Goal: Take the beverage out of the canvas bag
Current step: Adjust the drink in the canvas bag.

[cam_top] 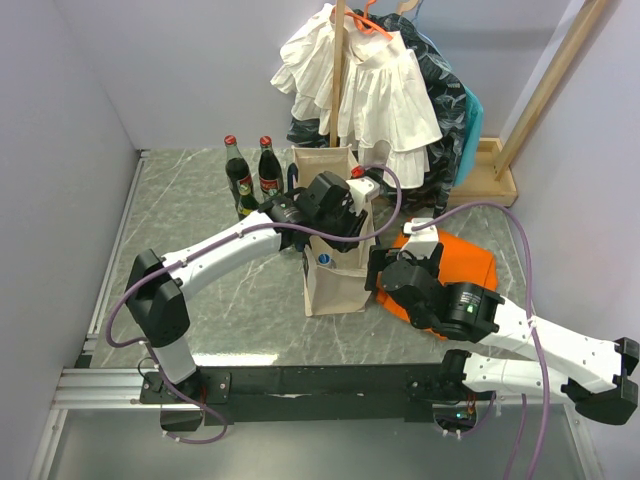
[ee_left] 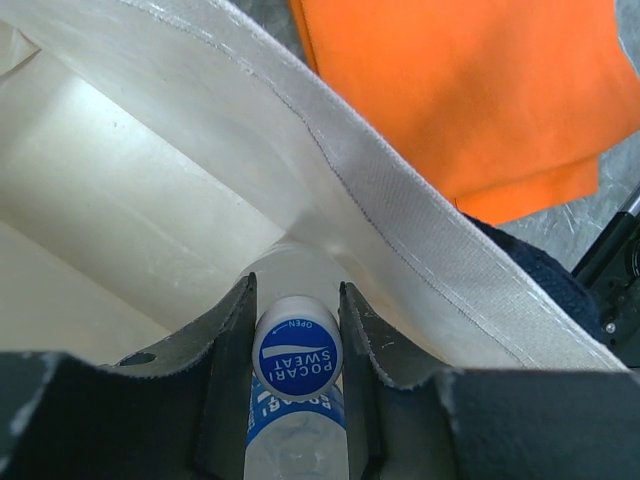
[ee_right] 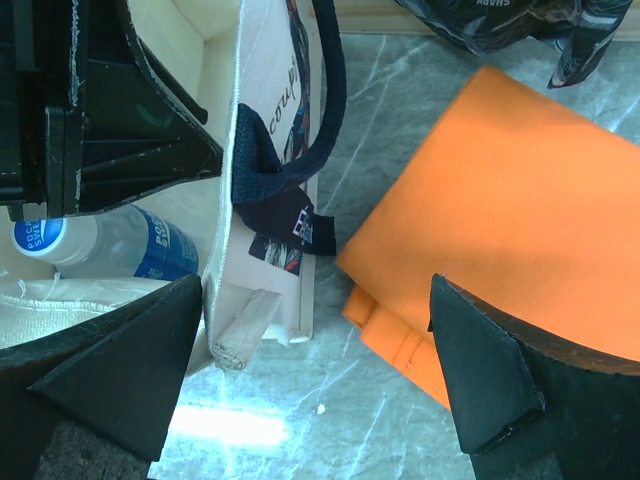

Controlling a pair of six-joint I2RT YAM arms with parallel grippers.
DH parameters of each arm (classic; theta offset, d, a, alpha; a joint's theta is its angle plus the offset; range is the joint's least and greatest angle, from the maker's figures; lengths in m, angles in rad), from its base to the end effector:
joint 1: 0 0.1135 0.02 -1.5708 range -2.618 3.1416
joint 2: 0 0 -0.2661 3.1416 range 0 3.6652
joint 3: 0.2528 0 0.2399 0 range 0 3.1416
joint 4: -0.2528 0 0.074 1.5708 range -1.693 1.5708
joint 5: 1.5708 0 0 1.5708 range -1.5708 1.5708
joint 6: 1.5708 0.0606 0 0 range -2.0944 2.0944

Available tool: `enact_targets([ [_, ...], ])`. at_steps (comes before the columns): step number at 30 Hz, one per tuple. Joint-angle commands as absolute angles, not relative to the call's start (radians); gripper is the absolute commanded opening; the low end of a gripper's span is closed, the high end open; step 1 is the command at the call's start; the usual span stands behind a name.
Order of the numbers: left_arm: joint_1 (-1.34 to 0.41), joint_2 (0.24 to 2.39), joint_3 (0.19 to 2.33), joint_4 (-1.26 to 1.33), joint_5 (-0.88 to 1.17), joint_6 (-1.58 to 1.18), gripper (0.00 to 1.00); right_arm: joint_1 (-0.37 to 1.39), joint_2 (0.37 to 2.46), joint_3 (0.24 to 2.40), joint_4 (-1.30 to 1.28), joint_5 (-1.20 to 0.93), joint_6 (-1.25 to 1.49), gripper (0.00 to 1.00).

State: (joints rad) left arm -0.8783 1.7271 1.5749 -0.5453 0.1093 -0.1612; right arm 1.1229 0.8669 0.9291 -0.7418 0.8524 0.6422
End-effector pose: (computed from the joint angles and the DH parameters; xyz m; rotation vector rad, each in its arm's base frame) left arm 0.2522 -0.3144 0.3142 0.8819 2.1822 -0.6571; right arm 0.1123 0.1285 0.3191 -0.0536 2.0000 0.1574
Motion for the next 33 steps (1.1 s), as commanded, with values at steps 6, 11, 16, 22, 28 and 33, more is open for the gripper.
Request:
enact_targets([
  [6, -0.879, 1.695, 1.695, -0.529, 0.04, -0.147, 0.01, 1.118, 0.859, 0.923, -0.747, 0.887, 0.64, 1.0],
  [11, -0.881, 1.695, 1.73, -0.538, 0.008, -0.127, 0.01, 1.118, 0.857, 0.92, -0.746, 0.887, 0.64, 1.0],
  [16, -0.881, 1.687, 1.73, -0.52, 0.002, -0.12, 0.01, 1.118, 0.856, 0.92, -0.746, 0.888, 0.64, 1.0],
  [22, -0.879, 1.69, 1.727, -0.503, -0.027, -0.123, 0.01, 1.118, 0.854, 0.919, -0.742, 0.887, 0.638, 1.0],
  [28, -0.881, 1.672, 1.72, -0.466, -0.063, -0.121, 0.01, 1.117, 0.854, 0.922, -0.741, 0.885, 0.637, 1.0],
  [33, -0.88, 1.675, 1.746, -0.462, -0.075, -0.11, 0.01, 1.118, 0.851, 0.923, -0.732, 0.885, 0.626, 1.0],
])
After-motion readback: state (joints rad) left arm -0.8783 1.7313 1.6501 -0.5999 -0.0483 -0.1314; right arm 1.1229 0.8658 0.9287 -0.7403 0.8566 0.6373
